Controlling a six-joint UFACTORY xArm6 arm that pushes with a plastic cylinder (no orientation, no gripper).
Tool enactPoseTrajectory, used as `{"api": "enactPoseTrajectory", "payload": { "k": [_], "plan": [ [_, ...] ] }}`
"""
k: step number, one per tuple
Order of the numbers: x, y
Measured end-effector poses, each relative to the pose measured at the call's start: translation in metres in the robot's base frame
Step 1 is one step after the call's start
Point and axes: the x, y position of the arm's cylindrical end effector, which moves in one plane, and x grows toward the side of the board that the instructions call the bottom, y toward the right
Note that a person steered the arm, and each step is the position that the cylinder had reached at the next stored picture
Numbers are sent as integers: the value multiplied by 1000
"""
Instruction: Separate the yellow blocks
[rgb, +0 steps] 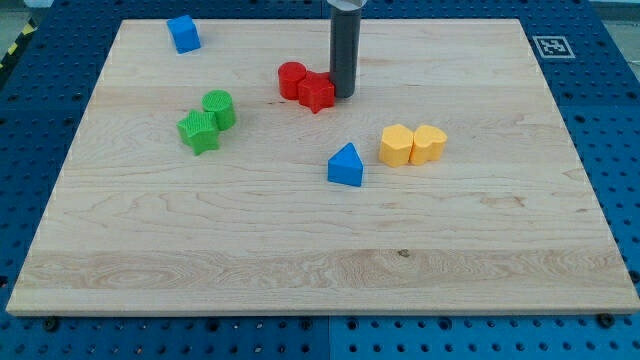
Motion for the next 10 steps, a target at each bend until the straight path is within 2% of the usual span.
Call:
{"api": "enactPoseTrajectory", "payload": {
  "k": [2,3,6,7,8,9,10],
  "plan": [
    [-14,43],
    [-7,124],
    [49,250],
    [57,250],
    [86,274],
    [110,274],
    [134,218]
  ]
}}
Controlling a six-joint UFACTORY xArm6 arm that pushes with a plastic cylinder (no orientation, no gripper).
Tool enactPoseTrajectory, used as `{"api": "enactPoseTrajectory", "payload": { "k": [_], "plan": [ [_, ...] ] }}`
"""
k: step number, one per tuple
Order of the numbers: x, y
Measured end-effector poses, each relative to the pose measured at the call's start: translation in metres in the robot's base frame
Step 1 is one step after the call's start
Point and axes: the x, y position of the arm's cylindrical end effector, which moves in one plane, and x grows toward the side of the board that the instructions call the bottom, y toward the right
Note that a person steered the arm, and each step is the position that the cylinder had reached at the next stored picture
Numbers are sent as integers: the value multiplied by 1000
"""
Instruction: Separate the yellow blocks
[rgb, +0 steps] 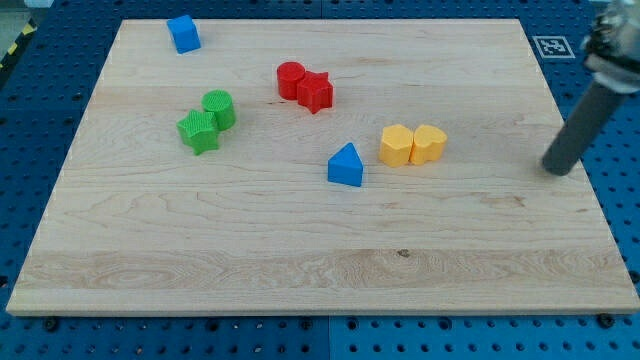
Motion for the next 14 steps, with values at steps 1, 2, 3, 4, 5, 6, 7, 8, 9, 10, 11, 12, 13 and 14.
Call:
{"api": "enactPoseTrajectory", "payload": {
  "k": [1,2,3,4,5,6,7,8,9,10,11,12,13,14],
  "plan": [
    [19,-50],
    [19,-58],
    [19,-102],
    [19,-114],
    [20,-145],
    [20,-159],
    [20,-159],
    [20,-159],
    [34,-168],
    [38,-173],
    [38,-178],
    [22,-189],
    [6,-183],
    [14,-160]
  ]
}}
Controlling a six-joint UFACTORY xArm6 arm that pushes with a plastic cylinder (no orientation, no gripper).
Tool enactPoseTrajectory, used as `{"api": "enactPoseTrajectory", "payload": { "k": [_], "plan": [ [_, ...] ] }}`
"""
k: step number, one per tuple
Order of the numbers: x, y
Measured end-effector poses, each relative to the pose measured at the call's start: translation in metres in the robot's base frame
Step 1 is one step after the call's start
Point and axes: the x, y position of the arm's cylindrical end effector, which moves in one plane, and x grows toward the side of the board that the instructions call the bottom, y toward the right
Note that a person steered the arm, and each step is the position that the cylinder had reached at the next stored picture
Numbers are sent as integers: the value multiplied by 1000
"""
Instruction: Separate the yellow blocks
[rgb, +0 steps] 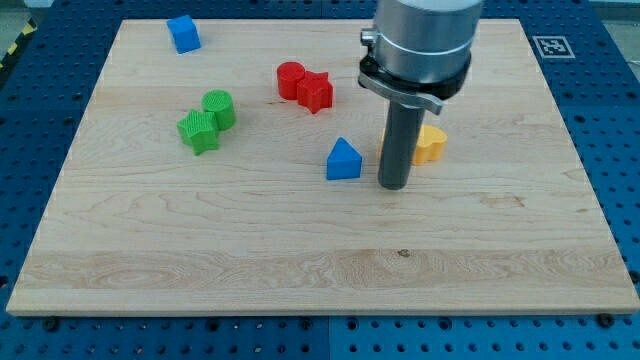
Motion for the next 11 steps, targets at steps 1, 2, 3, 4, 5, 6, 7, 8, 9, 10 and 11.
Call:
{"api": "enactPoseTrajectory", "payload": {
  "k": [1,2,3,4,5,6,7,8,9,10,11],
  "plan": [
    [23,27],
    [34,61],
    [18,63],
    [-2,51],
    [-3,32],
    [-20,22],
    [-26,26],
    [-26,25],
    [-26,18],
    [-30,18],
    [-33,18]
  ]
}}
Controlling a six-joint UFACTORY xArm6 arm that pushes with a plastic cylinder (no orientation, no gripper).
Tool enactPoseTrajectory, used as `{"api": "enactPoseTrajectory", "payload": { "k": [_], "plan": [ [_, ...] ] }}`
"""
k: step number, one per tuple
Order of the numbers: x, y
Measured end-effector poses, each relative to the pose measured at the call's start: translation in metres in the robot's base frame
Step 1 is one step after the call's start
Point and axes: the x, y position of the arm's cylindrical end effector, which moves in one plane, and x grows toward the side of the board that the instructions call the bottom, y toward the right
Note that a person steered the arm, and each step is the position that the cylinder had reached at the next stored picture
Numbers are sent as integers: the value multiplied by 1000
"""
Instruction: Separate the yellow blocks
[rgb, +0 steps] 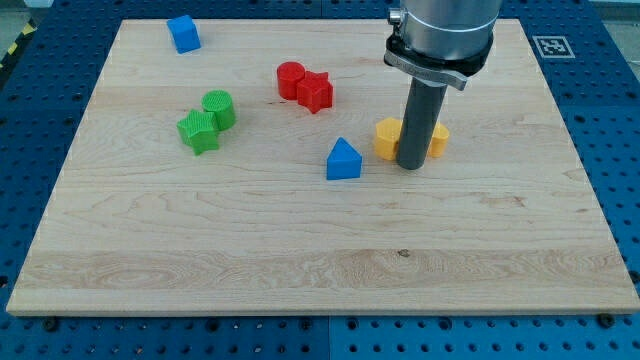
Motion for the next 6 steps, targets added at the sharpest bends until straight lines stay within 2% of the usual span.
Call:
{"api": "enactPoseTrajectory", "payload": {
  "k": [2,4,5,6],
  "plan": [
    [0,-8],
    [-25,-8],
    [-23,-9],
    [0,-20]
  ]
}}
